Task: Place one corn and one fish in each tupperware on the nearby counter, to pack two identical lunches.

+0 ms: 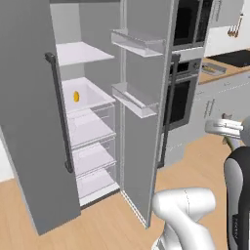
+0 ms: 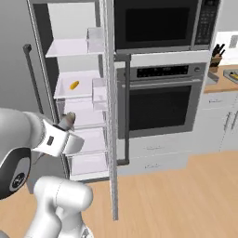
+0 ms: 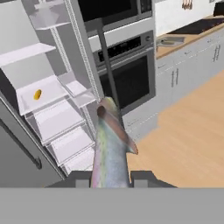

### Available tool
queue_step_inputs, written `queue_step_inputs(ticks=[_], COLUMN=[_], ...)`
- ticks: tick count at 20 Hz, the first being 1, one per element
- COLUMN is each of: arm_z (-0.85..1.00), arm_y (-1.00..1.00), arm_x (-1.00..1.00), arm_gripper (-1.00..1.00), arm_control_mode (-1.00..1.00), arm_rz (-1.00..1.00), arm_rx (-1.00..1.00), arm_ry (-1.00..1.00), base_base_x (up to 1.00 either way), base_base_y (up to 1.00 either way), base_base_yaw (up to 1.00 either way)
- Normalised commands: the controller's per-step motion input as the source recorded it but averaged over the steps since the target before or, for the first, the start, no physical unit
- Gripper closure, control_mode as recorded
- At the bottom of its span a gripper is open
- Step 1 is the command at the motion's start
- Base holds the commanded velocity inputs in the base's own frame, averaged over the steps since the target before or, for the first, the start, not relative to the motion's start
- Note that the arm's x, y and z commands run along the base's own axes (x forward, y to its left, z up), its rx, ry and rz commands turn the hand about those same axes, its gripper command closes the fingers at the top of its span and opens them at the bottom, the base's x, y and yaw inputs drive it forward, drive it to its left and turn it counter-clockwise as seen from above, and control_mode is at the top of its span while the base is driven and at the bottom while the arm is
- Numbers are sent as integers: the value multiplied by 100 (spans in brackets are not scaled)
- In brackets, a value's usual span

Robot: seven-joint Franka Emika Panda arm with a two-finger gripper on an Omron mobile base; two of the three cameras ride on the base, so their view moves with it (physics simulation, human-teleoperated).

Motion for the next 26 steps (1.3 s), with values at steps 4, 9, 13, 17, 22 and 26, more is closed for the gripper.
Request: queue_step_inputs(ticks=[4,9,13,17,22,26], arm_z=[0,0,0,0,0,0], arm_y=[0,0,0,0,0,0], arm_x=[0,0,0,0,0,0], arm_gripper=[100,100,100,100,100,100], arm_control_mode=[100,100,100,100,100,100], arm_rz=[0,0,0,0,0,0], arm_rx=[0,0,0,0,0,0], arm_ry=[0,0,0,0,0,0], base_base_x=[-2,22,61,100,100,100], base_base_y=[-20,-35,-31,-1,-4,-36], base_base_yaw=[-60,-60,-54,-32,-13,-4])
